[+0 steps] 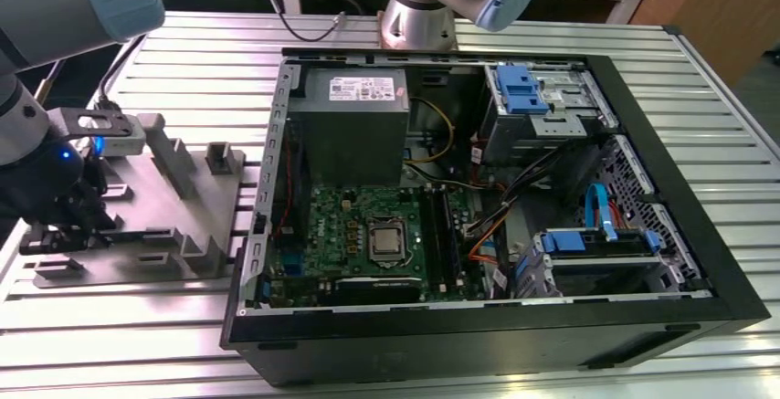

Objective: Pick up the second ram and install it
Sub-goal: 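Pick up the second ram and move it above second insertion slot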

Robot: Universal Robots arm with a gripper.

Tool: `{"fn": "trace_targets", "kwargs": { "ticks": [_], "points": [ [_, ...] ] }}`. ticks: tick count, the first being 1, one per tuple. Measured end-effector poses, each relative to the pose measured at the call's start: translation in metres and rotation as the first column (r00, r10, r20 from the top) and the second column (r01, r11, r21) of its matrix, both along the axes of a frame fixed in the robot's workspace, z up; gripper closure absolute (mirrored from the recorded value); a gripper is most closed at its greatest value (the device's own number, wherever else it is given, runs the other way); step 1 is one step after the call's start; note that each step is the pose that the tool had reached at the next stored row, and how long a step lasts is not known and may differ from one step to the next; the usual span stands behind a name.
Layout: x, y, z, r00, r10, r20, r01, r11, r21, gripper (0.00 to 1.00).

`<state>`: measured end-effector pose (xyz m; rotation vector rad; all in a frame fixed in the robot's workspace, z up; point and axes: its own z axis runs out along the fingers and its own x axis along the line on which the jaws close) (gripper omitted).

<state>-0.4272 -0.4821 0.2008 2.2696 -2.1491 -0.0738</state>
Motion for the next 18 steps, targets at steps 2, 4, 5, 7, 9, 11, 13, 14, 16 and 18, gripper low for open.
{"fn": "trace_targets", "kwargs": {
  "ticks": [2, 4, 5, 7, 9, 11, 13, 14, 16, 18],
  "points": [
    [0.0, 0.0, 0.0, 1.0, 0.0, 0.0, 0.0, 1.0, 0.0, 0.66],
    [0.0, 0.0, -0.0001, 1.0, 0.0, 0.0, 0.0, 1.0, 0.0, 0.73],
    [0.0, 0.0, -0.0001, 1.0, 0.0, 0.0, 0.0, 1.0, 0.0, 0.73],
    [0.0, 0.0, -0.0001, 1.0, 0.0, 0.0, 0.0, 1.0, 0.0, 0.73],
    [0.0, 0.0, -0.0002, 1.0, 0.0, 0.0001, 0.0, 1.0, 0.0, 0.75],
    [0.0, 0.0, -0.0002, 1.0, 0.0, 0.0001, 0.0, 1.0, 0.0, 0.81],
    [0.0, 0.0, -0.0002, 1.0, 0.0, 0.0, 0.0, 1.0, 0.0, 0.81],
    [0.0, 0.0, -0.0003, 1.0, 0.0, 0.0, 0.0, 1.0, 0.0, 0.81],
    [0.0, 0.0, -0.0003, 1.0, 0.0, 0.0, 0.0, 1.0, 0.0, 0.81],
    [0.0, 0.0, -0.0003, 1.0, 0.0, 0.0, 0.0, 1.0, 0.0, 0.81]
  ]
}}
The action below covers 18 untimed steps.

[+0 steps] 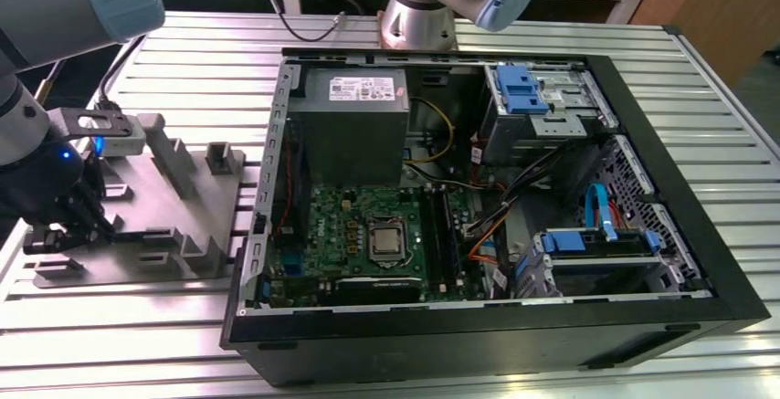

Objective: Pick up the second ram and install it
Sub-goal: 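Pick up the second ram and move it above second insertion slot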

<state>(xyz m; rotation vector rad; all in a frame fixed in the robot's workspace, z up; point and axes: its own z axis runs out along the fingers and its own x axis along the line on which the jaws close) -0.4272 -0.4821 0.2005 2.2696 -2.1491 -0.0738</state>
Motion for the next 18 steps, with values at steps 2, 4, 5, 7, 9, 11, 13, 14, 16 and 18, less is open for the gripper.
{"fn": "trace_targets", "kwargs": {
  "ticks": [2, 4, 5, 7, 9, 11, 13, 14, 16, 18],
  "points": [
    [0.0, 0.0, 0.0, 1.0, 0.0, 0.0001, 0.0, 1.0, 0.0, 0.81],
    [0.0, 0.0001, -0.0001, 1.0, 0.0, 0.0002, 0.0, 1.0, 0.0011, 0.81],
    [0.0, 0.0001, -0.0001, 1.0, 0.0, 0.0001, 0.0, 1.0, 0.0014, 0.81],
    [0.0, 0.0001, 0.0, 1.0, 0.0, 0.0, 0.0, 1.0, 0.0019, 0.81],
    [0.0001, 0.0004, -0.0001, 1.0, 0.0, 0.0002, 0.0, 1.0, 0.002, 0.81],
    [0.0, 0.001, -0.0001, 1.0, 0.0, 0.0002, 0.0, 1.0, 0.002, 0.81],
    [0.0, 0.0014, 0.0, 1.0, 0.0, 0.0001, 0.0, 1.0, 0.0019, 0.81],
    [0.0, 0.0015, 0.0, 1.0, 0.0, 0.0, 0.0, 1.0, 0.0019, 0.81],
    [0.0, 0.0015, 0.0, 1.0, 0.0, 0.0, 0.0, 1.0, 0.0018, 0.81],
    [0.0, 0.0016, 0.0, 1.0, 0.0, 0.0, 0.0, 1.0, 0.0019, 0.81]
  ]
}}
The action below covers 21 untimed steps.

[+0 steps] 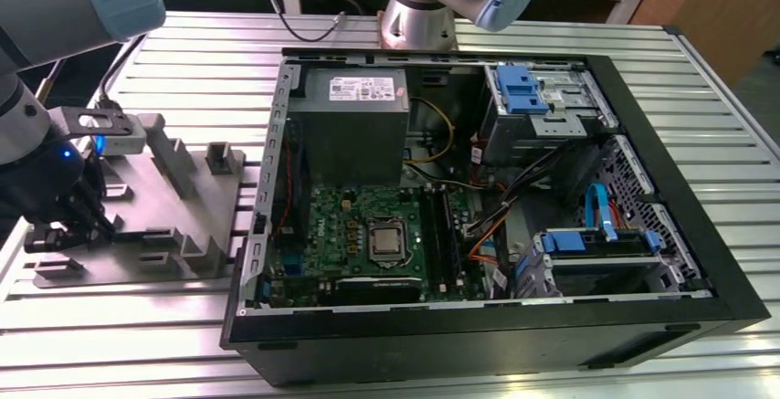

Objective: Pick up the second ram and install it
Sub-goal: 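Pick up the second ram and move it above second insertion slot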

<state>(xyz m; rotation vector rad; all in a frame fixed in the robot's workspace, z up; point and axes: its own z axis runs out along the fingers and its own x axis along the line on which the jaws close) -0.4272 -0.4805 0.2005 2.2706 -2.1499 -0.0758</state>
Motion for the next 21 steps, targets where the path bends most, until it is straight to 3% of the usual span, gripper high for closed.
{"fn": "trace_targets", "kwargs": {
  "ticks": [7, 9, 19, 21],
  "points": [
    [0.0, 0.0001, 0.0, 1.0, 0.0, 0.0, 0.0, 1.0, 0.0, 0.81],
    [0.0, 0.0001, 0.0, 1.0, 0.0, -0.0001, 0.0, 1.0, -0.0001, 0.89],
    [0.0, 0.0002, -0.0001, 1.0, 0.0, 0.0001, 0.0, 1.0, 0.0, 0.89],
    [0.0, 0.0002, -0.0002, 0.9997, -0.023, -0.0002, 0.023, 0.9997, -0.0001, 0.89]
  ]
}}
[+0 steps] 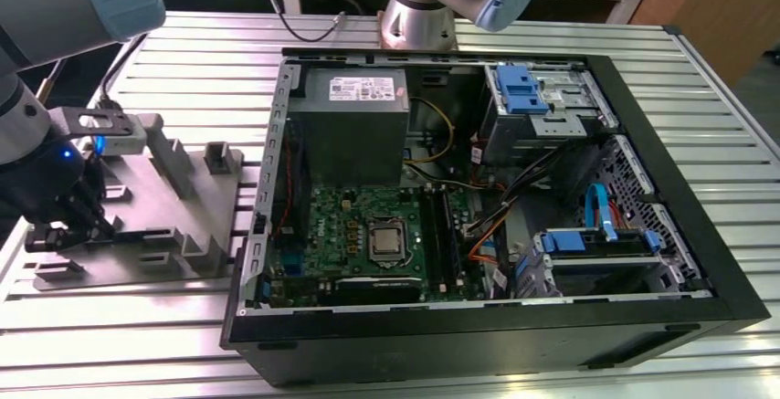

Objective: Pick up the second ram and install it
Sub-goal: 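Pick up the second ram and move it above second insertion slot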

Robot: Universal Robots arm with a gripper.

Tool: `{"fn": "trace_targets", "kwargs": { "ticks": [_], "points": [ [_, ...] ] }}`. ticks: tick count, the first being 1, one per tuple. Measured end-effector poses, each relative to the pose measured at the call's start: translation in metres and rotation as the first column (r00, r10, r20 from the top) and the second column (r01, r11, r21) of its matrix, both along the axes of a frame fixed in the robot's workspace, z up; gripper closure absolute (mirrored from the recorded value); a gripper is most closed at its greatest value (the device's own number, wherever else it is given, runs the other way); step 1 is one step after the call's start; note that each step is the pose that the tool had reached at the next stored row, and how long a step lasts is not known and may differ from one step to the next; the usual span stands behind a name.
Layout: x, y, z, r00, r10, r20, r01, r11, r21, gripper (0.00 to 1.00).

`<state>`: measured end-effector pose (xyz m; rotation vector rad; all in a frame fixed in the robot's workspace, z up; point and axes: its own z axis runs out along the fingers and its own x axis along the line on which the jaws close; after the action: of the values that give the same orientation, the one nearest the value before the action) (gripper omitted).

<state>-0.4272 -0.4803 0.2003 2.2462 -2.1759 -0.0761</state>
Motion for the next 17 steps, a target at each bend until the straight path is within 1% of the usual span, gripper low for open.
{"fn": "trace_targets", "kwargs": {
  "ticks": [1, 3, 8, 13, 17],
  "points": [
    [0.0, 0.0, -0.0001, 0.9999, -0.011, 0.0, 0.011, 0.9999, -0.0001, 0.89],
    [0.0, 0.0, -0.0002, 0.9998, -0.018, 0.0001, 0.018, 0.9998, 0.0001, 0.89],
    [0.0, 0.0, 0.0004, 0.9998, -0.018, 0.0003, 0.018, 0.9998, 0.0005, 0.89],
    [0.0, 0.0, 0.0126, 0.9998, -0.018, 0.0002, 0.018, 0.9998, 0.0012, 0.89],
    [0.0, 0.0, 0.0248, 0.9998, -0.018, 0.0001, 0.018, 0.9998, 0.0011, 0.89]
  ]
}}
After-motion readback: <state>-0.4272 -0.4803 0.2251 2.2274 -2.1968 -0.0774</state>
